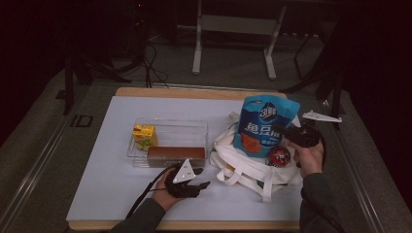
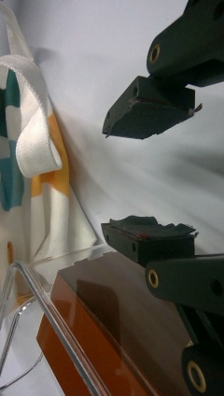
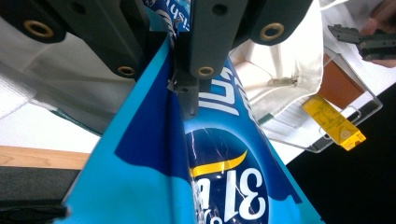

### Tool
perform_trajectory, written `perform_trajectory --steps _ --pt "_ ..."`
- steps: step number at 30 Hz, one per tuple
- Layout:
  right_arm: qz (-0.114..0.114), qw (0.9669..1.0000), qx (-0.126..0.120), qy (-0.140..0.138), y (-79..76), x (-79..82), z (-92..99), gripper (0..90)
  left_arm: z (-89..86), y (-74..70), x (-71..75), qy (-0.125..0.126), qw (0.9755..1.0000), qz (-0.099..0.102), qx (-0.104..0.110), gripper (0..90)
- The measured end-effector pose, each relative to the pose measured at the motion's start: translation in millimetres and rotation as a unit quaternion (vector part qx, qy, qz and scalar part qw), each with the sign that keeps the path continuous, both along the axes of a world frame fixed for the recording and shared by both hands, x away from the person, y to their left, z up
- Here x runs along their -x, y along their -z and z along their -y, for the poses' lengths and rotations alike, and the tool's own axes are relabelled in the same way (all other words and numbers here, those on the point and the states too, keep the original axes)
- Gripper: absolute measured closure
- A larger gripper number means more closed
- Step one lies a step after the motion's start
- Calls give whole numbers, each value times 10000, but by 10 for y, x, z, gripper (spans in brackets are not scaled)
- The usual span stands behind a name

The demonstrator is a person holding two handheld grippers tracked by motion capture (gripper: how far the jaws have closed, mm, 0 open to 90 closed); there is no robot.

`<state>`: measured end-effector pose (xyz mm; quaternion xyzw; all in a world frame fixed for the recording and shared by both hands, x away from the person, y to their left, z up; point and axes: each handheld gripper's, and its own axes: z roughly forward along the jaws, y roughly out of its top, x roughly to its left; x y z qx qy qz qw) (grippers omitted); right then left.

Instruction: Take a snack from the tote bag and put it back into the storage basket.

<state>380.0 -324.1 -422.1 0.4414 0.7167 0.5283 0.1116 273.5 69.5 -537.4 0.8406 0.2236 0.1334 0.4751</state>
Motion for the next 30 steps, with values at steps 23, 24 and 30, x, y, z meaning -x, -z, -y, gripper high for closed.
perform_trajectory --steps 23,24,30 --pt "290 9986 -298 -311 -356 64 -112 885 0 0 3 13 10000 19 -4 466" --pt "298 9985 -320 -325 -368 68 -115 885 -1 0 2 15 10000 20 -5 466" --pt "328 9977 -457 -371 -417 110 -127 885 1 0 3 20 10000 23 -8 465"
